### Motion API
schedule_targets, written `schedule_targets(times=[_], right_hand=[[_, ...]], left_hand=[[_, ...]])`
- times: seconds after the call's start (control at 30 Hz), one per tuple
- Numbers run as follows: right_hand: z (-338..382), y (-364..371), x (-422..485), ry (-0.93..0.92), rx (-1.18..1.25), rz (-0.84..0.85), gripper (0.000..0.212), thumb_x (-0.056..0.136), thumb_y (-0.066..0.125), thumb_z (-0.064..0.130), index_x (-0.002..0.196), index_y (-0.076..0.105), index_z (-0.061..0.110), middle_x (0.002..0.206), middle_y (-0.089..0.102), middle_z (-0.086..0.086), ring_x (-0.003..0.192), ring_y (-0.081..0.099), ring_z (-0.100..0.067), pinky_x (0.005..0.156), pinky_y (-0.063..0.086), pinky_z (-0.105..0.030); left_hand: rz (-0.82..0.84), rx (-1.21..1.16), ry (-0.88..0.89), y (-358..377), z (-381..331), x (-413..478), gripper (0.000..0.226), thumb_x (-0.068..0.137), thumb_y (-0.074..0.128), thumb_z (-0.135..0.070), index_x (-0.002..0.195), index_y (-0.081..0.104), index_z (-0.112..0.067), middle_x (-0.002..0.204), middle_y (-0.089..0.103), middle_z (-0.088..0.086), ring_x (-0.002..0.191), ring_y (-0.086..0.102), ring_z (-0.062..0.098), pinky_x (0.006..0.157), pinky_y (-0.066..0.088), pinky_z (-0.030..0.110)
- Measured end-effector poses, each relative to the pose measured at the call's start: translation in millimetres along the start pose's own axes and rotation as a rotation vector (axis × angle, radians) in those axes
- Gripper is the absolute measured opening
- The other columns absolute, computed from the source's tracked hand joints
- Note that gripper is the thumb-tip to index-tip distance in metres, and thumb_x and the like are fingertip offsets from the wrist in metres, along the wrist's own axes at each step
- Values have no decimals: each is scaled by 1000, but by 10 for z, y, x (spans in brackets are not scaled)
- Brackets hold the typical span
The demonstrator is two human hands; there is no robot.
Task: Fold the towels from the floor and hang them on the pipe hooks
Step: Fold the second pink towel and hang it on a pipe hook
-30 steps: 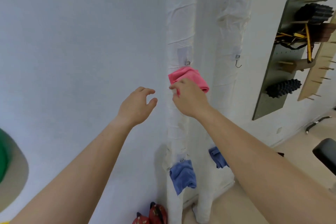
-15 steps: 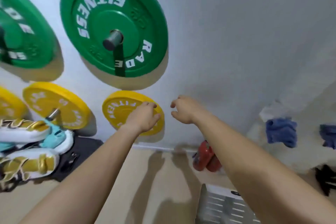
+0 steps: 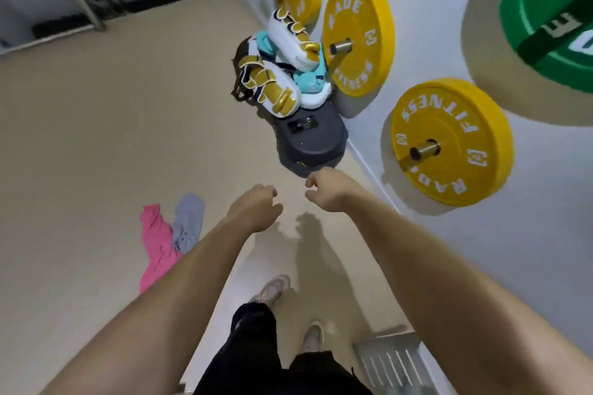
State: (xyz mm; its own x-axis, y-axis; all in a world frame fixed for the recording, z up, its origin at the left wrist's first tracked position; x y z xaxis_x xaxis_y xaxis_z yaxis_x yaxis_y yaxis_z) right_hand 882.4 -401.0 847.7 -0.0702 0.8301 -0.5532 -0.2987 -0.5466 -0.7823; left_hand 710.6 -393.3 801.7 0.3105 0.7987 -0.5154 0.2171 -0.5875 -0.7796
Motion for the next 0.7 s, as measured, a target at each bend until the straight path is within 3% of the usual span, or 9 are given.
schedule_targets(times=[0.13,0.3,0.7], right_hand=[[641,440,344,-144,-99,126,41,95,50,34,134,55,23,141,49,-4,129,46,-27,105,42,-39],[1514,843,735,-320,-219,217,42,94,51,34,133,59,20,139,55,-6,130,49,-28,107,41,-38],[3930,1577,1740,-504,-490,455,36,97,51,30,129,60,15,134,58,-9,121,55,-29,99,45,-35]], left_hand=[[-6,-139,-191,250,919,-339,49,100,49,-38,142,46,-13,145,45,12,126,51,29,100,43,36],[-65,-344,-395,369,1911,-754,51,101,52,-30,145,42,-6,151,42,15,134,45,29,104,38,33],[-181,-707,-731,482,4150,-1156,49,97,55,-30,139,48,-7,134,55,18,120,55,33,97,46,37]])
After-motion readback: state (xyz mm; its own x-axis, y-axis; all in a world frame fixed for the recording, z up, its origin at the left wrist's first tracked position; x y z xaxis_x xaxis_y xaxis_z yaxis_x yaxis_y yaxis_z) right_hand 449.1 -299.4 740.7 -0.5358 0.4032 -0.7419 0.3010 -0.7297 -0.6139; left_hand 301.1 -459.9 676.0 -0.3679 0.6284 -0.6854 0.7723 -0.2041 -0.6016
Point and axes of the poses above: each hand's wrist, its own x-axis towards the middle knuckle, its own y-axis out of the palm, z = x × y, the point moved 5 cm from there along x, towards the middle knuckle
